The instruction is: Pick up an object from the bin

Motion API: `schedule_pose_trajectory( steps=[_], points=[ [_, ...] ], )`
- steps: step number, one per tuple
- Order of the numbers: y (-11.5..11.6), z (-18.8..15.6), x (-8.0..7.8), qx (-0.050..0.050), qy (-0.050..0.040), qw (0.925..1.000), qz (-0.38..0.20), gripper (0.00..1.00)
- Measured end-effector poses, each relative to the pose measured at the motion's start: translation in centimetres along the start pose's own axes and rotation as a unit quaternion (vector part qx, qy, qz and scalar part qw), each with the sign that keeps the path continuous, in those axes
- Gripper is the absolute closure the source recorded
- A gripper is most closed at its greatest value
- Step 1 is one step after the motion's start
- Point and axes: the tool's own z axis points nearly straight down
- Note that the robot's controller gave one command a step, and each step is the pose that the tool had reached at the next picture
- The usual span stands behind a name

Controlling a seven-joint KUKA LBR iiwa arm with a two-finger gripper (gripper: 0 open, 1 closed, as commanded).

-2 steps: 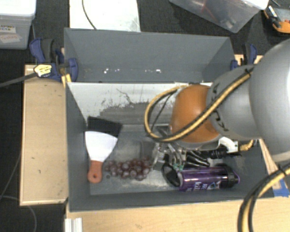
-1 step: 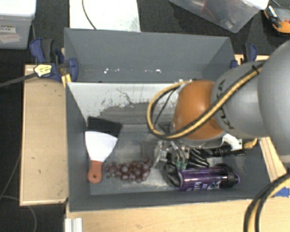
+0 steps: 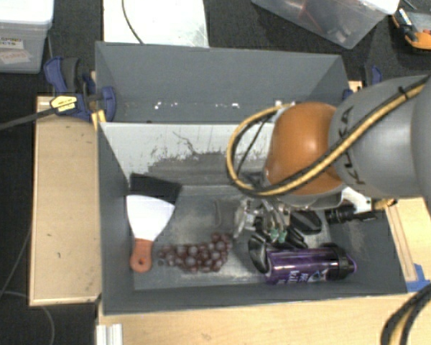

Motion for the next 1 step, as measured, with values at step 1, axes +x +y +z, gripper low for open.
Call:
schedule_pose_trajectory(
  steps=[1],
  points=[
    [0.08,-1.84,-0.15,-0.001,-0.0033,1.0000,0.000,1.00]
  ],
)
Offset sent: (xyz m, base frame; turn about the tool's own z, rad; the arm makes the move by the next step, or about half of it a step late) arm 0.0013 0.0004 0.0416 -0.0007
